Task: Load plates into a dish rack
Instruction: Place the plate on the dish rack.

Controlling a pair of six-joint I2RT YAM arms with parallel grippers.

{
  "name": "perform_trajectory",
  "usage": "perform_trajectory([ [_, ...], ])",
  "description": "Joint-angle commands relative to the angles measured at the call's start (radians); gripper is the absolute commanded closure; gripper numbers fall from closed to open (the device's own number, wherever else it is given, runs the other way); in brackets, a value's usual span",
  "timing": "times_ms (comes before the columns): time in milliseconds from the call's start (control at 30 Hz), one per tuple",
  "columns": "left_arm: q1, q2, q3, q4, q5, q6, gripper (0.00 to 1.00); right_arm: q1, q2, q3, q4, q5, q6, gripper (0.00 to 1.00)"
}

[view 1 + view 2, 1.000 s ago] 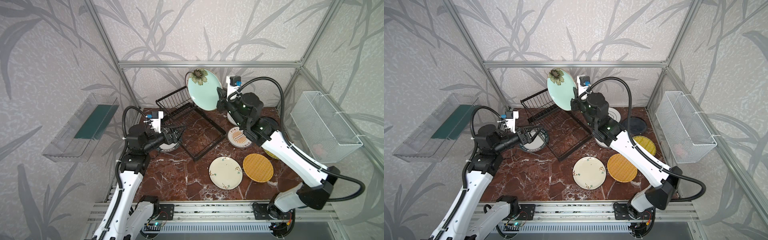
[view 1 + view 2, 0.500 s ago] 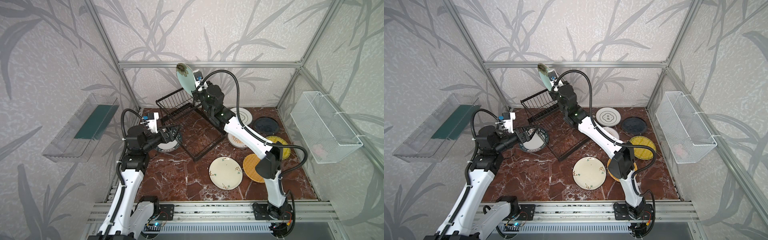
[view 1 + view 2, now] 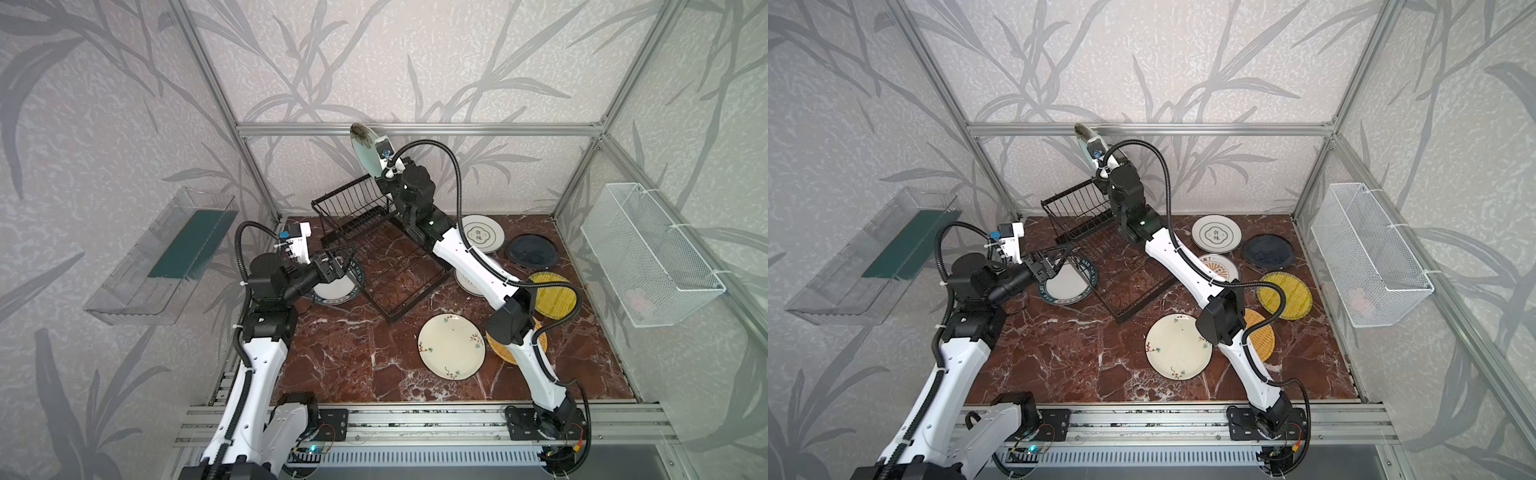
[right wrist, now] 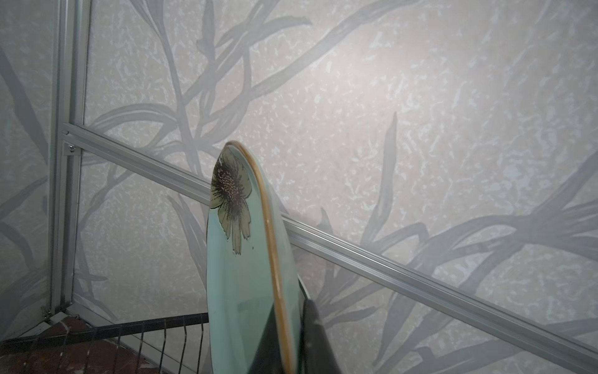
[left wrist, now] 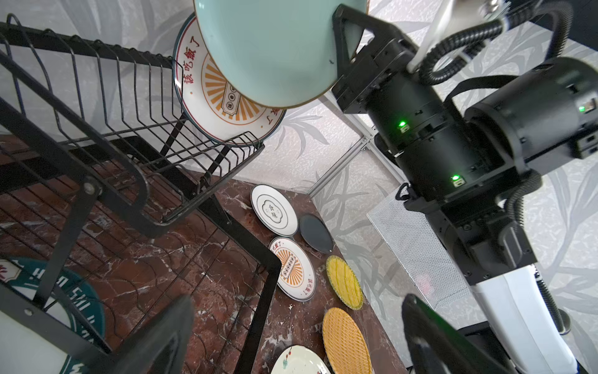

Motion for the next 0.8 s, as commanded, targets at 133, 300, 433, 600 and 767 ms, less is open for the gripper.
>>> perform_trajectory([
  [133, 0.015, 0.005, -0.026, 0.090, 0.040, -0.042, 0.01, -0.044, 0.009, 0.070, 0.114, -0.005, 0.032, 1.00],
  [300, 0.017, 0.009, -0.031, 0.109, 0.045, -0.054, 0.01, -0.059, 0.023, 0.066, 0.099, -0.012, 0.047, 1.00],
  [433, 0.025, 0.014, -0.037, 0.134, 0.051, -0.072, 0.01, -0.061, 0.030, 0.062, 0.091, -0.021, 0.057, 1.00],
  [600, 0.032, 0.018, -0.043, 0.159, 0.059, -0.090, 0.01, -0.063, 0.040, 0.060, 0.086, -0.023, 0.066, 1.00],
  [767, 0.039, 0.022, -0.045, 0.176, 0.065, -0.102, 0.01, -0.063, 0.039, 0.039, 0.097, -0.028, 0.060, 1.00],
])
